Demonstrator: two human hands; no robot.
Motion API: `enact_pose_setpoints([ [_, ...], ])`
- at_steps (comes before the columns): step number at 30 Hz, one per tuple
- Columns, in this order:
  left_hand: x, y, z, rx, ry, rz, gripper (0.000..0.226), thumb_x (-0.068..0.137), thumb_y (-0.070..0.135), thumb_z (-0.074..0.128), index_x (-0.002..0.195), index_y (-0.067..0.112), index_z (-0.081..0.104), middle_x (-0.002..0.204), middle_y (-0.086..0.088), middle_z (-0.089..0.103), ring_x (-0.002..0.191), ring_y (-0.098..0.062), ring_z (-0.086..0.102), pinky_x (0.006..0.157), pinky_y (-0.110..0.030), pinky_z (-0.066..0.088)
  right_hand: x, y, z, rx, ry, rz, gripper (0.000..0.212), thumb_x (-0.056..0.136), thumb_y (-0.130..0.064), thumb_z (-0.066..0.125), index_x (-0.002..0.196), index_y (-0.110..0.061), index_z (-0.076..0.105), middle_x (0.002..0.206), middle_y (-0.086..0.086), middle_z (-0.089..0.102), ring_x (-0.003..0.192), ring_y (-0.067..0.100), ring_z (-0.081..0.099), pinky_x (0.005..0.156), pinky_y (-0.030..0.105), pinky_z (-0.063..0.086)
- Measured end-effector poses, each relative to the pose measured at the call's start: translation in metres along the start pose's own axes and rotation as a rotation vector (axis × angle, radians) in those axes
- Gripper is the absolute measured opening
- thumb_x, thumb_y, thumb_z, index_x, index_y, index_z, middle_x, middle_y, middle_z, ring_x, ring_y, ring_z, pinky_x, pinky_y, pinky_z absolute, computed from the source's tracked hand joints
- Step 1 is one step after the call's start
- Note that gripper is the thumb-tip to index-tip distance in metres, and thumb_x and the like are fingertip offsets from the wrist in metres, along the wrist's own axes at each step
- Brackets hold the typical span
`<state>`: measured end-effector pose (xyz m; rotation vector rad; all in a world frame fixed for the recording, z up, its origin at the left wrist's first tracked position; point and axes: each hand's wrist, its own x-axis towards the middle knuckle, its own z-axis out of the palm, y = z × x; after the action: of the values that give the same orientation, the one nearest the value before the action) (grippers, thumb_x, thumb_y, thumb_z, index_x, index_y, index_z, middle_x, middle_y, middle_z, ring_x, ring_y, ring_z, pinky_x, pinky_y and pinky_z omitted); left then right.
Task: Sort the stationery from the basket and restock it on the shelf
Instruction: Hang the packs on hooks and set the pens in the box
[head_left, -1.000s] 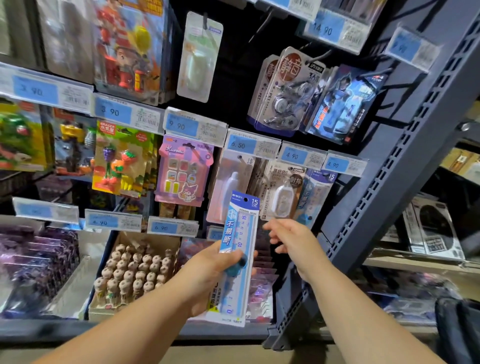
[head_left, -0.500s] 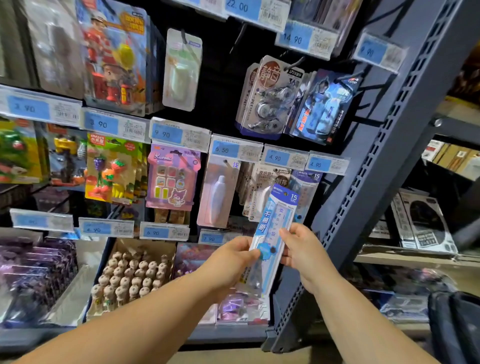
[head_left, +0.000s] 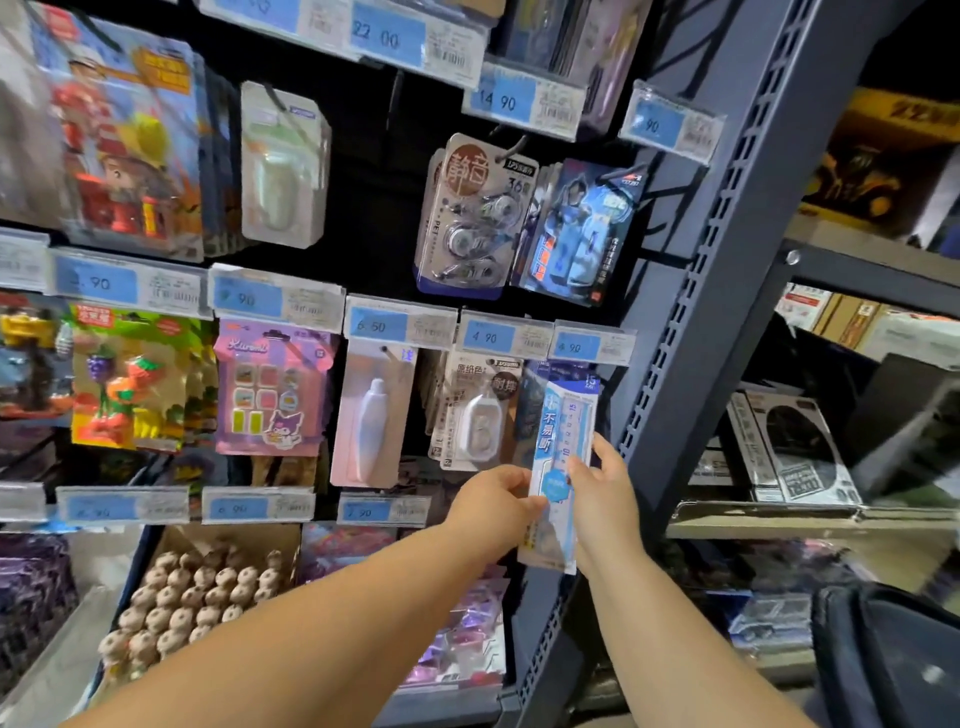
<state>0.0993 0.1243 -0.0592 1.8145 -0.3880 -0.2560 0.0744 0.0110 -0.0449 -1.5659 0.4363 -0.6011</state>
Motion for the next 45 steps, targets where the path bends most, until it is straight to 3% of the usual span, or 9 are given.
enact_pose_setpoints([
  [4, 0.015, 0.002, 0.004, 0.133, 0.045, 0.02, 0.02, 0.093, 0.027, 0.063, 0.114, 0.026, 0.065, 0.094, 0.015, 0.064, 0.071, 0.002, 0.055, 0.057, -0.011, 0.039, 0.013, 0.0, 0.002, -0.054, 0.014, -0.054, 0.041, 0.101, -0.013, 0.044, 0.139, -0.028, 0.048, 0.122, 0.0, 0.062, 0.101, 0.018, 0.064, 0.083, 0.036, 0.056],
  [7, 0.023, 0.0, 0.006, 0.195, 0.051, 0.009, 0.025, 0.092, 0.03, 0.064, 0.116, 0.026, 0.064, 0.1, 0.011, 0.067, 0.077, -0.007, 0.06, 0.065, -0.019, 0.045, 0.02, 0.007, 0.008, -0.08, 0.027, -0.055, 0.041, 0.101, -0.016, 0.044, 0.138, -0.033, 0.049, 0.127, 0.001, 0.061, 0.105, 0.02, 0.064, 0.088, 0.042, 0.056],
  [10, 0.028, -0.004, 0.006, 0.23, 0.065, 0.007, 0.021, 0.092, 0.031, 0.064, 0.113, 0.025, 0.063, 0.097, 0.011, 0.065, 0.074, -0.007, 0.058, 0.059, -0.018, 0.043, 0.026, 0.013, 0.013, -0.079, 0.038, -0.033, 0.041, 0.101, -0.018, 0.045, 0.138, -0.035, 0.049, 0.127, 0.001, 0.062, 0.105, 0.02, 0.064, 0.087, 0.042, 0.056],
  [14, 0.037, -0.007, 0.006, 0.307, 0.091, 0.034, 0.019, 0.094, 0.031, 0.061, 0.112, 0.022, 0.061, 0.087, 0.011, 0.06, 0.073, -0.009, 0.055, 0.06, -0.021, 0.039, 0.035, 0.018, 0.016, -0.138, 0.112, -0.037, 0.032, 0.101, -0.022, 0.047, 0.132, -0.026, 0.049, 0.122, 0.003, 0.063, 0.096, 0.019, 0.064, 0.074, 0.033, 0.056],
  [19, 0.044, -0.01, 0.005, 0.441, 0.11, 0.028, 0.015, 0.097, 0.032, 0.055, 0.106, 0.023, 0.064, 0.098, 0.004, 0.068, 0.083, -0.014, 0.058, 0.072, -0.024, 0.045, 0.044, 0.023, 0.021, -0.181, 0.178, 0.004, 0.015, 0.1, -0.026, 0.05, 0.112, -0.021, 0.045, 0.113, 0.006, 0.063, 0.086, 0.017, 0.062, 0.059, 0.023, 0.049],
  [26, 0.042, -0.028, -0.001, 0.476, 0.082, 0.004, 0.023, 0.097, 0.023, 0.054, 0.115, 0.021, 0.069, 0.117, 0.001, 0.068, 0.103, -0.019, 0.062, 0.087, -0.025, 0.048, 0.048, 0.033, 0.023, -0.293, 0.224, 0.036, 0.016, 0.097, -0.036, 0.054, 0.102, -0.022, 0.049, 0.104, 0.004, 0.066, 0.084, 0.02, 0.062, 0.068, 0.03, 0.051],
  [30, 0.037, -0.032, -0.008, 0.478, 0.073, -0.002, 0.022, 0.096, 0.026, 0.056, 0.113, 0.023, 0.069, 0.116, 0.003, 0.068, 0.104, -0.015, 0.061, 0.088, -0.024, 0.048, 0.045, 0.034, 0.022, -0.351, 0.253, 0.04, 0.025, 0.095, -0.037, 0.057, 0.111, -0.02, 0.052, 0.111, 0.001, 0.066, 0.094, 0.022, 0.061, 0.077, 0.033, 0.05],
  [36, 0.013, -0.017, -0.042, 0.492, 0.137, 0.092, 0.016, 0.095, 0.031, 0.058, 0.108, 0.029, 0.067, 0.092, 0.013, 0.064, 0.086, -0.01, 0.06, 0.076, -0.022, 0.046, 0.029, 0.01, 0.026, -0.357, 0.273, -0.097, 0.016, 0.096, -0.036, 0.05, 0.101, -0.024, 0.059, 0.104, 0.002, 0.064, 0.091, 0.021, 0.055, 0.076, 0.032, 0.044],
  [45, -0.037, 0.008, -0.142, 0.588, 0.468, 0.195, 0.016, 0.094, 0.029, 0.057, 0.105, 0.033, 0.067, 0.097, 0.011, 0.068, 0.088, -0.014, 0.063, 0.072, -0.031, 0.052, -0.012, -0.027, 0.067, -0.198, 0.117, -0.382, 0.008, 0.097, -0.033, 0.051, 0.093, -0.03, 0.058, 0.098, -0.005, 0.061, 0.091, 0.015, 0.056, 0.067, 0.024, 0.04],
])
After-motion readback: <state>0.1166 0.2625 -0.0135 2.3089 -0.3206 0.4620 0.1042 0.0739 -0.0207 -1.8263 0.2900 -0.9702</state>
